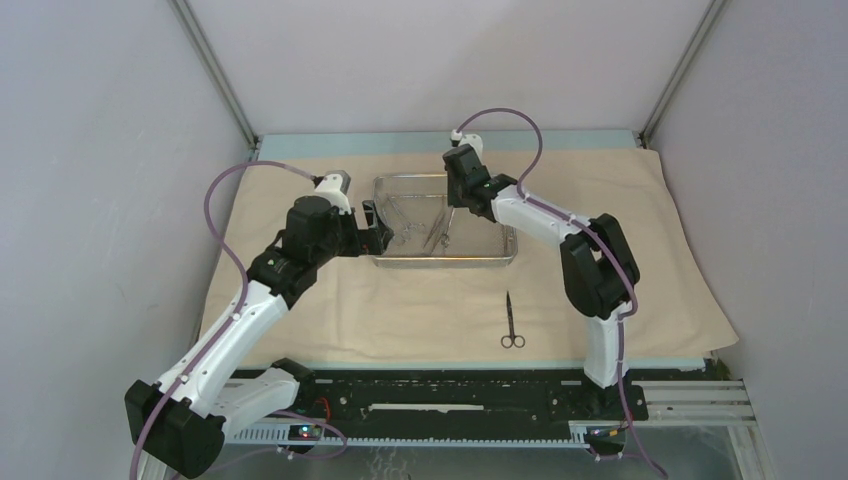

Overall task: Open and lay out the surgical kit
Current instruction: Pick up the medical item from the container, then place the medical item in the surgical kit, then adjust the medical item in the surgical kit.

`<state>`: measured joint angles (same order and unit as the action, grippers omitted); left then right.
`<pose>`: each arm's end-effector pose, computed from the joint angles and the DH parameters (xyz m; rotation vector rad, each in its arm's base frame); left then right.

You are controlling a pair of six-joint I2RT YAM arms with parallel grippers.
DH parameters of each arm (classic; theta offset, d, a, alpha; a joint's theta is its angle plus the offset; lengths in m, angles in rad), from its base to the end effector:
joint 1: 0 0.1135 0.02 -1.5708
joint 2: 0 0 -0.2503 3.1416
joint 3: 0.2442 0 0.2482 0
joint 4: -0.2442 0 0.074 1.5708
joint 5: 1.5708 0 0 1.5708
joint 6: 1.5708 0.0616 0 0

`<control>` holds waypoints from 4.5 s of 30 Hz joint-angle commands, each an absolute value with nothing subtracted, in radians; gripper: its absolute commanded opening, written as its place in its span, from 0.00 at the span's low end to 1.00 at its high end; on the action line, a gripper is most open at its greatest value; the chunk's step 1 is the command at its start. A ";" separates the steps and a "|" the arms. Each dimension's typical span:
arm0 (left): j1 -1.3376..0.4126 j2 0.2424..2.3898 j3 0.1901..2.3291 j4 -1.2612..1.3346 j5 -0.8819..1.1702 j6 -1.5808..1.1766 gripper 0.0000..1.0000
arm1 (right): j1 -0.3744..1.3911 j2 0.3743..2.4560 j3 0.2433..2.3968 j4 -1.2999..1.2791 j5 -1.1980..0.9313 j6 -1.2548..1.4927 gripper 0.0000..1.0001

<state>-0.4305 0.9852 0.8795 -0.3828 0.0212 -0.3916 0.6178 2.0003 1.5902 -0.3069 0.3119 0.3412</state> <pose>0.2241 -0.1044 0.2927 0.0543 2.1010 -0.5251 0.3933 0.2563 0.2129 -0.1505 2.2462 0.1580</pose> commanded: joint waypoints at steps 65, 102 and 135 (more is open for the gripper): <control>-0.414 0.943 0.862 -0.329 0.034 -0.416 1.00 | 0.518 1.021 0.775 -0.150 -0.268 0.495 0.00; -0.414 0.939 0.852 -0.328 0.040 -0.422 1.00 | 0.507 1.121 0.510 -0.102 -0.181 0.569 0.43; -0.414 0.926 0.851 -0.328 0.054 -0.425 1.00 | 0.984 1.538 0.877 -0.519 0.399 0.891 0.48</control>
